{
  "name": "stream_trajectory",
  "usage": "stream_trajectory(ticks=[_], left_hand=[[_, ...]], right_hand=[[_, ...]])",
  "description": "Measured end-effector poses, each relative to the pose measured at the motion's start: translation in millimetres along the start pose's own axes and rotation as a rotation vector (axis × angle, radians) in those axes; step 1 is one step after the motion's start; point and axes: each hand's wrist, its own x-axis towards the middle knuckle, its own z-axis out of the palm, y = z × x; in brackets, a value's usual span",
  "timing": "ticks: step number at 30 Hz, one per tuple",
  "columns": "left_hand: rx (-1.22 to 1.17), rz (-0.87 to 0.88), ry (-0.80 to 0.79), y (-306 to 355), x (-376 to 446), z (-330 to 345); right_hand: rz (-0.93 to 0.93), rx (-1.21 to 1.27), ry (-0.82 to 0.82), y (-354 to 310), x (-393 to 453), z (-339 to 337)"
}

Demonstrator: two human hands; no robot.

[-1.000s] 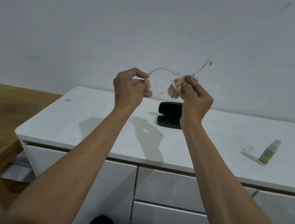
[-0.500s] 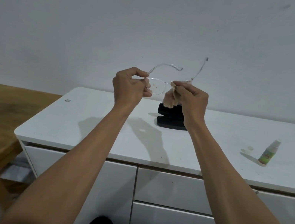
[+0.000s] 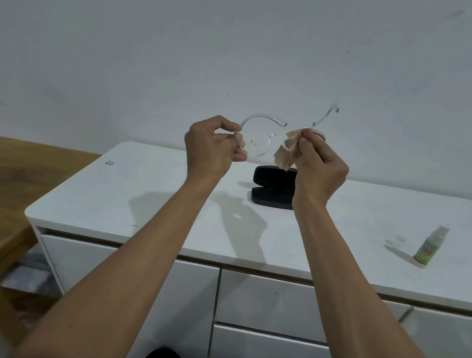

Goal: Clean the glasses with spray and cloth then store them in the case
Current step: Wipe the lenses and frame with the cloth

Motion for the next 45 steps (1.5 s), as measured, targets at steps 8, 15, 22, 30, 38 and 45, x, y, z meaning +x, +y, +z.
stream_trajectory(ticks=[8, 15, 22, 30, 38, 45], left_hand=[[-0.072, -0.035, 0.121, 2, 1, 3], [-0.077, -0.030, 0.194, 7, 7, -3], [-0.098, 0.025, 0.226, 17, 4, -1], [-0.095, 0.062, 0.191, 23, 1, -4], [-0.116, 0.082, 0.080, 26, -2, -3], [-0.061, 0.115, 0.061, 30, -4, 3]], right_hand=[[-0.181, -0.052, -0.033, 3, -8, 1], [-0.297, -0.153, -0.147, 6, -11, 4], [-0.380, -0.188, -0.266, 16, -41, 18], [-0.350, -0.158, -0.275, 13, -46, 34], [-0.267, -0.093, -0.317, 1, -39, 43], [-0.106, 0.020, -0.256, -4, -36, 50]])
